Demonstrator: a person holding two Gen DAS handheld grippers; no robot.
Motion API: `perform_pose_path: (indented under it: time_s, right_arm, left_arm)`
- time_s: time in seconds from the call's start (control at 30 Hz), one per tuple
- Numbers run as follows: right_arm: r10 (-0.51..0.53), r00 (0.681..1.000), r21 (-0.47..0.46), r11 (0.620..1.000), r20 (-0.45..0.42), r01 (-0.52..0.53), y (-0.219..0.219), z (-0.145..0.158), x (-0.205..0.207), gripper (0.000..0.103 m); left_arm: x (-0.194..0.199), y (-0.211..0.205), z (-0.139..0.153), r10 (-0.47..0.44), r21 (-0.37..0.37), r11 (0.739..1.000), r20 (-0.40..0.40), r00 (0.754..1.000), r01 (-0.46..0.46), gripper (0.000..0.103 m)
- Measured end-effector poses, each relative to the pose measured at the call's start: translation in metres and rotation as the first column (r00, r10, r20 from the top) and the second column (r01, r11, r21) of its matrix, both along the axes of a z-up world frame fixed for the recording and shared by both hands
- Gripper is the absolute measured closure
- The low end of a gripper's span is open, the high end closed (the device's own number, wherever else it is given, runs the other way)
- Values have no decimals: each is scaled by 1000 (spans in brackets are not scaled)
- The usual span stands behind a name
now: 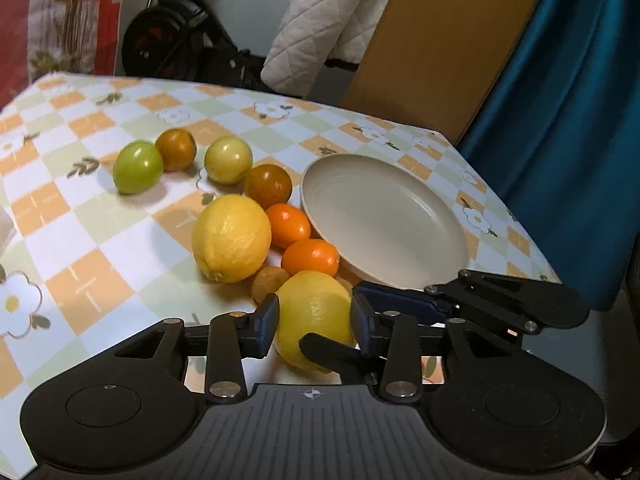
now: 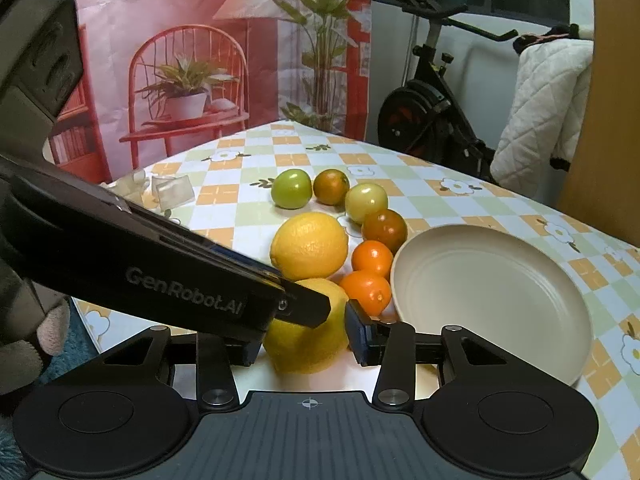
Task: Organize fruits
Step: 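Close the right gripper on the large yellow lemon and lift it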
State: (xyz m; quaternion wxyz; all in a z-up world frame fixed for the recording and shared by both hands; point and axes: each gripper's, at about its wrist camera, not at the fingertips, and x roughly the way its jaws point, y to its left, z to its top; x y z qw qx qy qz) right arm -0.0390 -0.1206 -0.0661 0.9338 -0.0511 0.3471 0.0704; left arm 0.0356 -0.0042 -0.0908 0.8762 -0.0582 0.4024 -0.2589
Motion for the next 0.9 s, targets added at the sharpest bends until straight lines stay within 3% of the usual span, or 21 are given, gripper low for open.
perform_pose_path:
  time_s: [0.2, 0.4, 0.63, 0.9]
  right_arm:
    - [-25, 999, 25, 999, -25, 26, -6, -2, -1, 52]
    - [-19, 996, 50, 998, -86, 24, -8, -12, 1, 54]
    - [-27, 994, 87, 996, -103, 36, -12, -18, 2, 55]
    - [-27, 996, 86, 996, -83, 34, -11, -16, 3, 54]
  left_arm:
    - [0, 0, -2, -5, 7, 1000, -12, 1000, 5, 51]
    - [2, 1, -8, -10, 2, 1000, -38, 999, 10, 43]
    - [5, -4, -17, -32, 6, 999, -68, 997, 33, 43]
    - [2, -6, -15, -32, 9, 999, -47, 998, 33, 46]
